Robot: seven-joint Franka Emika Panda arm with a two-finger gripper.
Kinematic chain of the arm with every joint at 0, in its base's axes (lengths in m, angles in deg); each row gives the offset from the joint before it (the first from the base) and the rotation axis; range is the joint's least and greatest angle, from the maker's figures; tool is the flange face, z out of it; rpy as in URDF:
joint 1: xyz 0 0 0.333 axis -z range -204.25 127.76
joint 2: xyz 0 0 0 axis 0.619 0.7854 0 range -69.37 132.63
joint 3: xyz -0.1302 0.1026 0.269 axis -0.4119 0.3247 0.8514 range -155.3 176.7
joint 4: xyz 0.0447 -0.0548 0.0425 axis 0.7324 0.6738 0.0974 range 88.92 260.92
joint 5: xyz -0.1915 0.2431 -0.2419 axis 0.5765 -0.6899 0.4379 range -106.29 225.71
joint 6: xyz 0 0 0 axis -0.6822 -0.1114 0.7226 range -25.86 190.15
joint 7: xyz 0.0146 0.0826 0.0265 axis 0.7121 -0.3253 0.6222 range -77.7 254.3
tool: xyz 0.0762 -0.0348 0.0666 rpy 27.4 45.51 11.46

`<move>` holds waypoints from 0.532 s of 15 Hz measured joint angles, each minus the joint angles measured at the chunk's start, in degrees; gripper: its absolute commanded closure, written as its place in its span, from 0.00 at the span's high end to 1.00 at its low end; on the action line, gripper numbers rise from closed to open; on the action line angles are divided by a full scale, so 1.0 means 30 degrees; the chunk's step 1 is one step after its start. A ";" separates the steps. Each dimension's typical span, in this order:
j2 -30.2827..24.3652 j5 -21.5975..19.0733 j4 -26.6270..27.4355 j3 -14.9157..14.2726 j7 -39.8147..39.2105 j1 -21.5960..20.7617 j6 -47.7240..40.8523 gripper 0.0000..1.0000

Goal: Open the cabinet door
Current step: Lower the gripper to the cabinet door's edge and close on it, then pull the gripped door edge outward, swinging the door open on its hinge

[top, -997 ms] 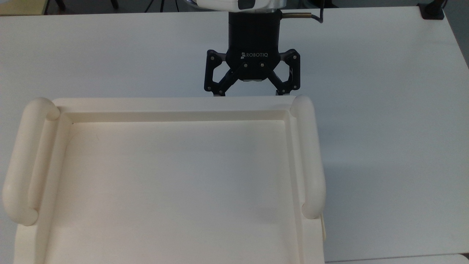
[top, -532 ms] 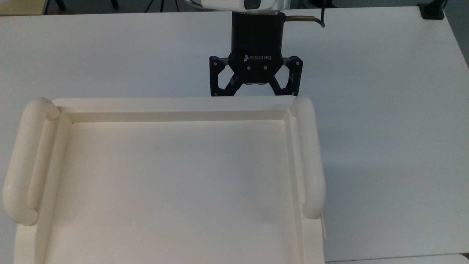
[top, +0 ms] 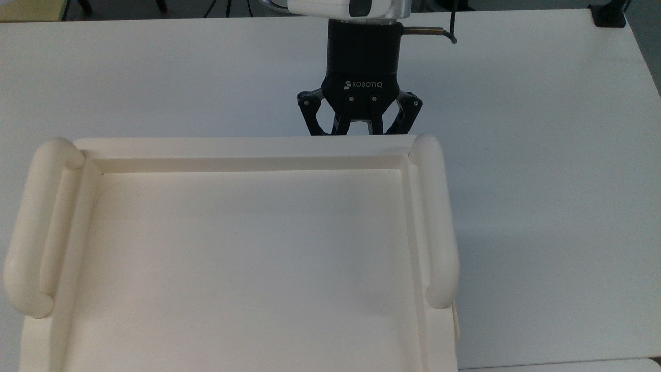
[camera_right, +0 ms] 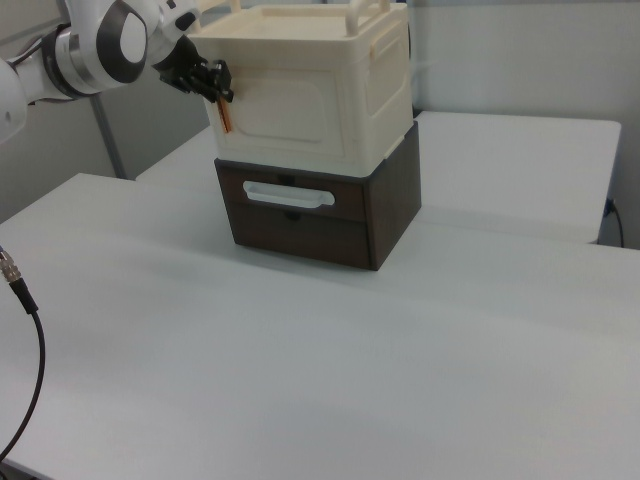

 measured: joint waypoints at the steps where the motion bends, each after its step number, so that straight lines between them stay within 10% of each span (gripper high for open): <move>1: -0.0001 0.0000 0.0000 -0.0001 0.0000 0.0001 0.0000 0.14; 8: -0.0078 -0.0038 -0.0012 0.0097 0.0631 -0.0098 -0.0304 0.07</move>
